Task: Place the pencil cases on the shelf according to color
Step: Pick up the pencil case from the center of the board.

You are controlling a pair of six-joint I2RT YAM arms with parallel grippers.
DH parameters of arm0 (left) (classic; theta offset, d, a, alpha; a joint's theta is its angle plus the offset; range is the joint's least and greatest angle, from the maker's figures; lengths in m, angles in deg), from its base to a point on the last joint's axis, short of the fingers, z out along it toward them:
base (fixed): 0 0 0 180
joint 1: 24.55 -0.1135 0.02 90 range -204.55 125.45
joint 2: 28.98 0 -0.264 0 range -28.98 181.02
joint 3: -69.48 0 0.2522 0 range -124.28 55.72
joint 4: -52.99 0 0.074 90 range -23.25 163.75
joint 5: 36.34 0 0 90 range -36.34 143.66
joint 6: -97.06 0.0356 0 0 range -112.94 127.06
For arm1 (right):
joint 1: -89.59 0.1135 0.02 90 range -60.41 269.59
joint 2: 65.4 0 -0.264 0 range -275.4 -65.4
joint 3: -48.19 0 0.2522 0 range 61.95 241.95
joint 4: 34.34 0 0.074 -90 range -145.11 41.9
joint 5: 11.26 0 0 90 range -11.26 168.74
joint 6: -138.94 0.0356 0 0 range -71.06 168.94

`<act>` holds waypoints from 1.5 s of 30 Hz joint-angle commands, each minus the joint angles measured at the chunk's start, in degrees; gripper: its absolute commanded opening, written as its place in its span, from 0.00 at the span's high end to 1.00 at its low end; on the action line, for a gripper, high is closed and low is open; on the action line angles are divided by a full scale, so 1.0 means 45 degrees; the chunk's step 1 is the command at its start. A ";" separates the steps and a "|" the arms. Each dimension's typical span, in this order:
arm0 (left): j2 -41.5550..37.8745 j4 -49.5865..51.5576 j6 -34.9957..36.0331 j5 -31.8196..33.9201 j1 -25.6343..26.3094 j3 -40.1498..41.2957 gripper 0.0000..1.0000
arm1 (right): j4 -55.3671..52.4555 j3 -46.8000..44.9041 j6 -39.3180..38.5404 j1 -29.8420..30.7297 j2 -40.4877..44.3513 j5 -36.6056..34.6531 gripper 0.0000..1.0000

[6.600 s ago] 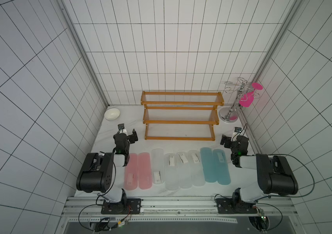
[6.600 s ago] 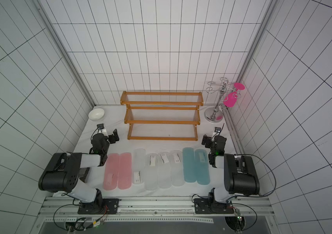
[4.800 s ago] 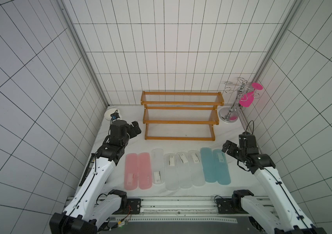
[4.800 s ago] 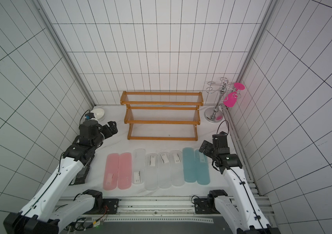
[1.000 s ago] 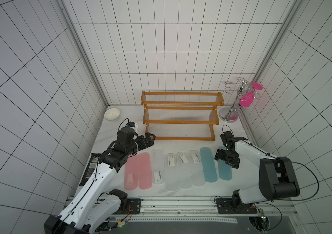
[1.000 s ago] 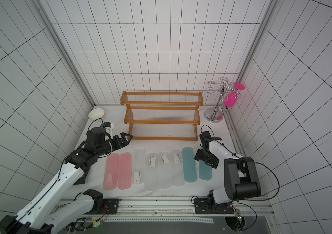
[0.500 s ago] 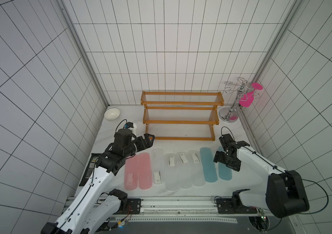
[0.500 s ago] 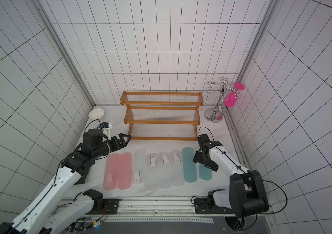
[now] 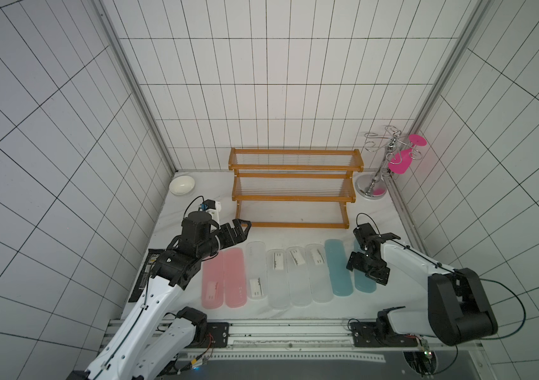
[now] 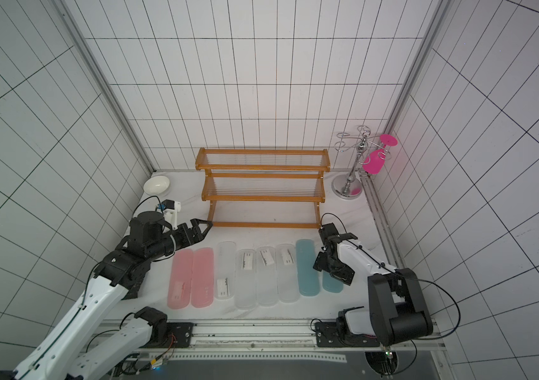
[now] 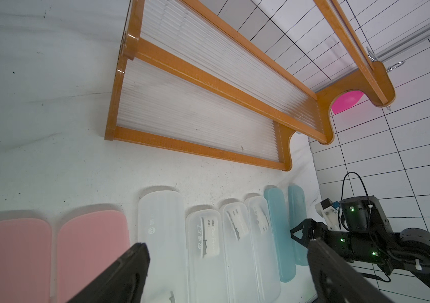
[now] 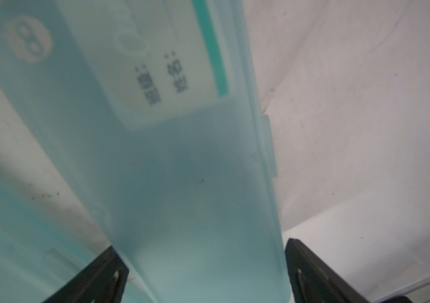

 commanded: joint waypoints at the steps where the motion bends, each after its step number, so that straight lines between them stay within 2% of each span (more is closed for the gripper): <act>1: -0.0088 0.0055 0.0009 -0.0178 0.0065 0.0086 0.02 | 0.0173 -0.0347 0.0338 0.0343 -0.0040 0.0020 0.08; 10: -0.0192 0.0143 -0.0066 -0.0139 0.0065 0.0013 0.02 | 0.0155 -0.0630 0.0835 0.1134 -0.0182 -0.0652 0.19; 17: -0.0286 0.0345 -0.0085 0.0012 0.0084 -0.0114 0.02 | -0.0361 -0.0559 0.1022 0.1507 0.0750 -0.1019 0.29; 27: -0.0135 0.0336 -0.0391 0.0327 0.0104 -0.0572 0.02 | -0.2433 0.0575 0.0963 0.2215 0.3175 -0.1412 0.30; 37: -0.0700 0.0605 -0.0861 0.0654 0.0338 -0.0779 0.02 | -0.3739 0.2027 0.0648 0.2935 0.4275 -0.1255 0.31; 45: -0.0147 0.0599 -0.0849 0.0746 0.0620 -0.1479 0.02 | -0.3976 0.3771 -0.0081 0.5265 0.4342 -0.1738 0.32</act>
